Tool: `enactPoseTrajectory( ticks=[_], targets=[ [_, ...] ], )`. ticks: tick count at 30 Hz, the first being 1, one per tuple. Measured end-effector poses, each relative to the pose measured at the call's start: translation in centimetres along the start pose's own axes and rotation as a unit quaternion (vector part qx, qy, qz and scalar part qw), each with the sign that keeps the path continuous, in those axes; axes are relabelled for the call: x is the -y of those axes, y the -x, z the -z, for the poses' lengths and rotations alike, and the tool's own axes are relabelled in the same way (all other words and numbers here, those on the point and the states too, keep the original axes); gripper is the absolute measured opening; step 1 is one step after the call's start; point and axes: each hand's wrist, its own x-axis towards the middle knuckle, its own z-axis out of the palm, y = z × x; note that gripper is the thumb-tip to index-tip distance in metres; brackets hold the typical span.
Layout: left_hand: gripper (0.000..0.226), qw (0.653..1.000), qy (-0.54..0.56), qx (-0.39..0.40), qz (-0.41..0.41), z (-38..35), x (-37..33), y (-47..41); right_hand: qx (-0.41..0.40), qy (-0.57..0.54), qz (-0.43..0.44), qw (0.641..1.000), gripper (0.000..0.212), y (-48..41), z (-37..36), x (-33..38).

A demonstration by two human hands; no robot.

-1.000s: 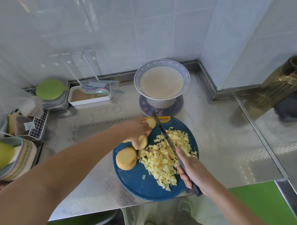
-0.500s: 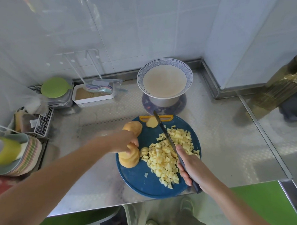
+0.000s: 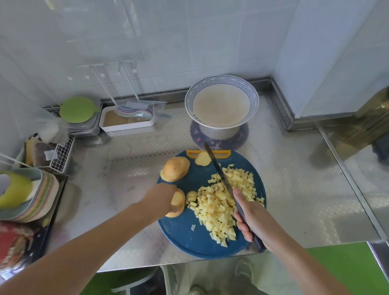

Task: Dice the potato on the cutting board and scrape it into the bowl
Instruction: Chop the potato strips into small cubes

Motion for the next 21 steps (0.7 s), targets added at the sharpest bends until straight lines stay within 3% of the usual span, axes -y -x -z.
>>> enactPoseTrajectory(
  ticks=[3,7,12,17,21],
  targets=[
    [0.068,0.996,0.061,-0.068,-0.005,1.8,-1.2,-0.8,-0.009,-0.016,-0.004,1.000,0.068,0.1,0.3,0.0],
    [0.052,0.974,0.132,-0.184,-0.024,4.1,-3.9,-5.5,-0.022,-0.021,-0.008,0.999,0.068,0.0,0.6,-0.3],
    [0.036,0.979,0.115,-0.164,0.024,3.9,-6.7,-9.4,-0.032,-0.029,-0.007,0.999,0.067,0.1,1.2,-0.6],
    [0.014,0.955,0.260,-0.138,0.048,4.5,-6.3,-9.3,-0.042,-0.035,-0.015,0.998,0.067,0.5,1.8,-0.9],
    [0.008,0.892,0.417,-0.168,0.039,4.3,-3.6,-7.1,-0.040,-0.034,-0.018,0.998,0.067,0.8,1.8,-1.0]
  ],
)
